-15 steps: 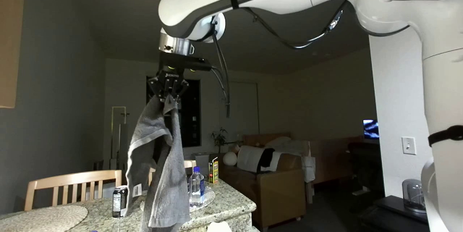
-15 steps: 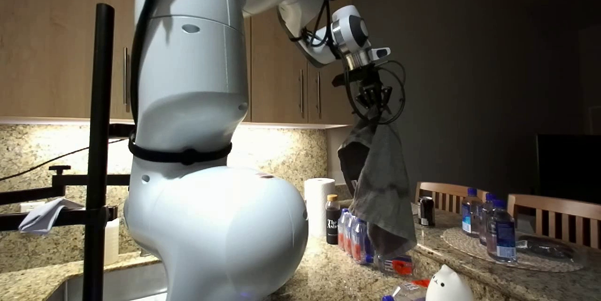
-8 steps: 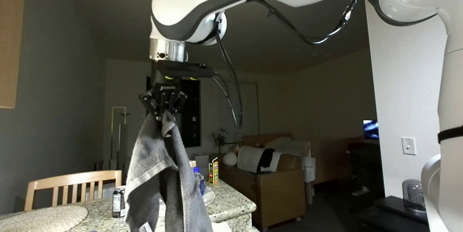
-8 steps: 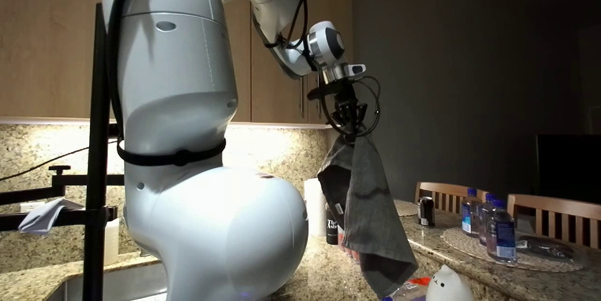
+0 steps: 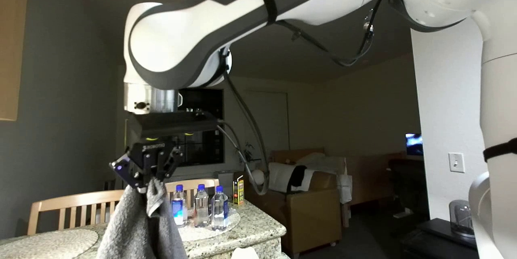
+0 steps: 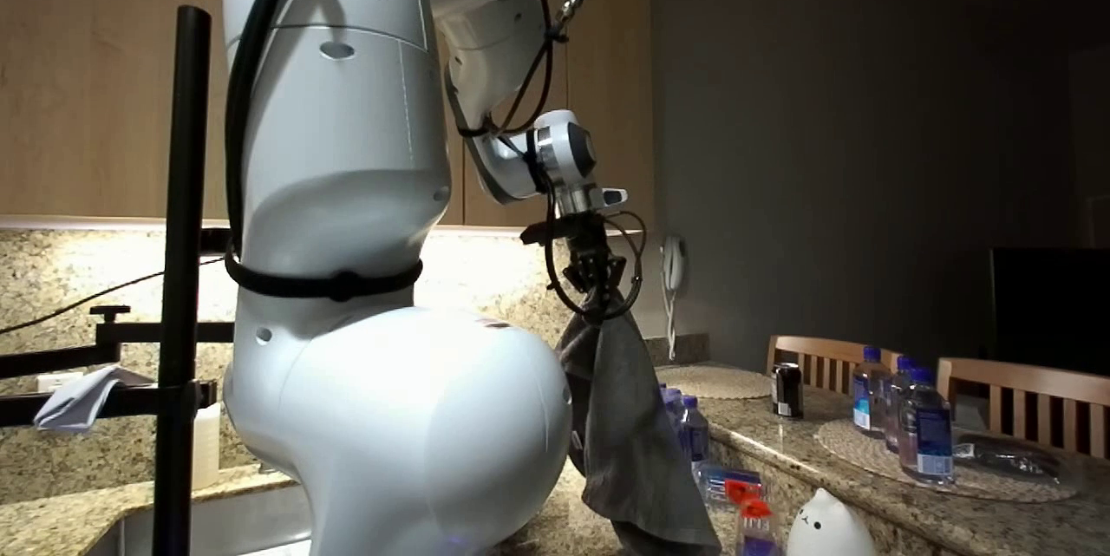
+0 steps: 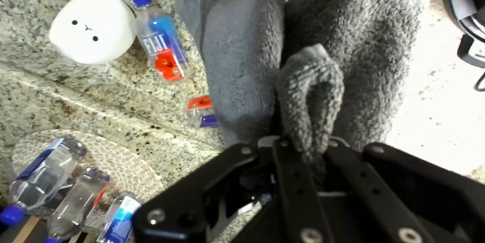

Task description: Move the cloth

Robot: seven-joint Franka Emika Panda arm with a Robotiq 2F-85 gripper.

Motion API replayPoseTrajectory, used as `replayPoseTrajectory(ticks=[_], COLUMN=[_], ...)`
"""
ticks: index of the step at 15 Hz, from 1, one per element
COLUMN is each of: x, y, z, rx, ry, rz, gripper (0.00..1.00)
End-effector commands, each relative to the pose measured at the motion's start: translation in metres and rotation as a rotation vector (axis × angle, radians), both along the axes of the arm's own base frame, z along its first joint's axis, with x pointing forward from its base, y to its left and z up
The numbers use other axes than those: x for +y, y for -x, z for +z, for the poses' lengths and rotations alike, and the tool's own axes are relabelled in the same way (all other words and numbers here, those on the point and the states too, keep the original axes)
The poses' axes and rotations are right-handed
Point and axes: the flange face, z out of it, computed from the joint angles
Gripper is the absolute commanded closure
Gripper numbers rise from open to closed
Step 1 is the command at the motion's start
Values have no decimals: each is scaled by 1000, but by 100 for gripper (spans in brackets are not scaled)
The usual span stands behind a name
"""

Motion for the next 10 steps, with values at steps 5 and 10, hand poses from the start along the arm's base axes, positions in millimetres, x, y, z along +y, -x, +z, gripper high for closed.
replayPoseTrajectory(ticks=[5, 10], x=[38, 39], y=[-22, -32], z=[-46, -75], rx=[-188, -246], ry=[-148, -97], rz=[-237, -471], gripper=[92, 93])
